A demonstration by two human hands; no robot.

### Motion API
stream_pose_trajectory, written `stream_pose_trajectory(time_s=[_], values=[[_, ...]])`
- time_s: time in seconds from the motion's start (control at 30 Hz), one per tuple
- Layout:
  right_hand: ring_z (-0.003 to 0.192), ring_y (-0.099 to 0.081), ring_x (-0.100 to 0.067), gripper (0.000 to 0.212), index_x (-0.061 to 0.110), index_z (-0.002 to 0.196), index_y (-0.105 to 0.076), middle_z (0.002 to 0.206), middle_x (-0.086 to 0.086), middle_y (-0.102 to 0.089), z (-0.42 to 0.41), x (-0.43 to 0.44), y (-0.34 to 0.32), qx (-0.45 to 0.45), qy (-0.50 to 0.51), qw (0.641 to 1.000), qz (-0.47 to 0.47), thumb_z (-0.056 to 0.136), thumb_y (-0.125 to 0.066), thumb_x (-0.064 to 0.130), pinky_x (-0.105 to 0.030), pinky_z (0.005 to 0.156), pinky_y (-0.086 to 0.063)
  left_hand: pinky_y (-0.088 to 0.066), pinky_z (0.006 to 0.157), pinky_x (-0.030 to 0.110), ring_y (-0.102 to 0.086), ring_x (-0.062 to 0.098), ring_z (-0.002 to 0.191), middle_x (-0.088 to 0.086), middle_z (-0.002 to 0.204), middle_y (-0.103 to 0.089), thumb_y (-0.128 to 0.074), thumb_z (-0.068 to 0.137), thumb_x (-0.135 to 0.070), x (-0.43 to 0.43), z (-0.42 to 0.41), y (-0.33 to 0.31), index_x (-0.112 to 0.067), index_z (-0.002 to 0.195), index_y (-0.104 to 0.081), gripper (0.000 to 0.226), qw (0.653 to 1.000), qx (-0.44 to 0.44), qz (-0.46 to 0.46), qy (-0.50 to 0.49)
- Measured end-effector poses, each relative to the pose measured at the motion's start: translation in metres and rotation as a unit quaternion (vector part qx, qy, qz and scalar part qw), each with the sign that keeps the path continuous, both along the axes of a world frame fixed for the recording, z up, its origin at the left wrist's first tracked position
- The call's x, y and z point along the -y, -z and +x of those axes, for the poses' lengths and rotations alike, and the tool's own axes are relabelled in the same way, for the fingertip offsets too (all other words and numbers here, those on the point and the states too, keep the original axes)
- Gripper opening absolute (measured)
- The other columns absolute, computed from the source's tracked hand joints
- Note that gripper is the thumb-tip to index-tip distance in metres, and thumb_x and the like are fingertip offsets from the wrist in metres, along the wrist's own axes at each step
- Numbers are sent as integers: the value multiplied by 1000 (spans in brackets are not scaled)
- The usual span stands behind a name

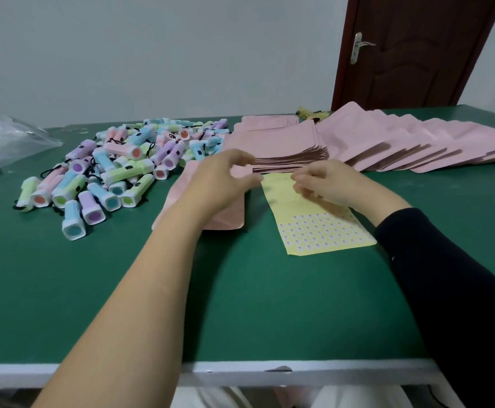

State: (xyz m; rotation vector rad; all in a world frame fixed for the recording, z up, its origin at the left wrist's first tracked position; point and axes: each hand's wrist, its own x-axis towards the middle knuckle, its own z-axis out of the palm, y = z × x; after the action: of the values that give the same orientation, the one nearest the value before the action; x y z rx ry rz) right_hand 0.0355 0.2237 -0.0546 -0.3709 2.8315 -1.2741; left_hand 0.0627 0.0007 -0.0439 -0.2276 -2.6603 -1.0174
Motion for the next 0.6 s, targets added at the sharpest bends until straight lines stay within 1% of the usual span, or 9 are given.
stream_pose_trajectory(time_s=[0.07,0.13,0.17,0.3,0.37,0.43,0.5,0.57,0.6], values=[[93,-63,-4,29,18,110,-68,95,17,-68,1,0,4,-5,1,1000,19,101,-46,34,-25,82,-45,-34,98,24,-45,8,122,-13,122,-57,-76,78,-50,-23,7,1,-39,114,-62,40,986,97,-79,111],[99,-63,-10,37,9,111,-67,97,12,-68,1,2,5,-9,13,1000,1,103,-41,33,-32,95,-45,-34,108,39,-38,16,130,-4,128,-57,-74,75,-58,-33,9,6,-40,122,-59,53,961,143,-202,122],[100,-63,-12,37,8,111,-67,99,9,-69,1,3,5,-12,20,1000,-5,103,-40,33,-34,98,-44,-34,109,42,-38,19,131,-2,129,-56,-71,77,-59,-34,9,8,-38,127,-57,56,955,149,-228,114],[102,-62,-12,32,23,126,-63,106,7,-68,1,5,8,-22,27,999,-11,102,-42,28,-31,96,-45,-36,108,41,-48,18,124,-4,128,-58,-69,84,-52,-33,7,13,-33,129,-57,50,971,135,-175,91],[101,-62,-10,33,27,126,-63,105,8,-69,1,5,9,-27,22,999,-15,102,-41,26,-33,97,-47,-37,107,40,-50,17,122,-5,128,-59,-70,85,-49,-35,5,15,-33,127,-59,47,976,128,-154,81],[98,-63,-5,30,31,119,-65,99,12,-69,1,3,8,-26,7,999,-27,102,-41,29,-34,96,-49,-37,107,41,-50,17,122,-7,123,-60,-70,85,-49,-35,3,19,-33,126,-60,45,979,119,-148,73],[94,-62,5,22,38,109,-68,96,19,-69,2,0,7,-30,-26,999,-5,98,-49,34,-28,91,-49,-38,105,39,-51,14,113,-12,108,-57,-70,86,-48,-34,1,22,-32,122,-60,40,983,106,-136,69],[88,-60,12,10,42,94,-70,91,25,-68,3,-2,7,-33,-57,997,36,85,-66,41,-20,83,-47,-42,95,35,-52,12,98,-16,95,-54,-71,85,-45,-33,-1,25,-32,109,-59,29,987,95,-114,68],[85,-62,11,11,41,89,-70,89,24,-70,4,-3,7,-31,-65,996,50,78,-72,42,-19,80,-48,-44,86,32,-53,11,89,-17,90,-54,-72,86,-43,-33,-2,26,-30,103,-58,25,988,89,-107,68]])
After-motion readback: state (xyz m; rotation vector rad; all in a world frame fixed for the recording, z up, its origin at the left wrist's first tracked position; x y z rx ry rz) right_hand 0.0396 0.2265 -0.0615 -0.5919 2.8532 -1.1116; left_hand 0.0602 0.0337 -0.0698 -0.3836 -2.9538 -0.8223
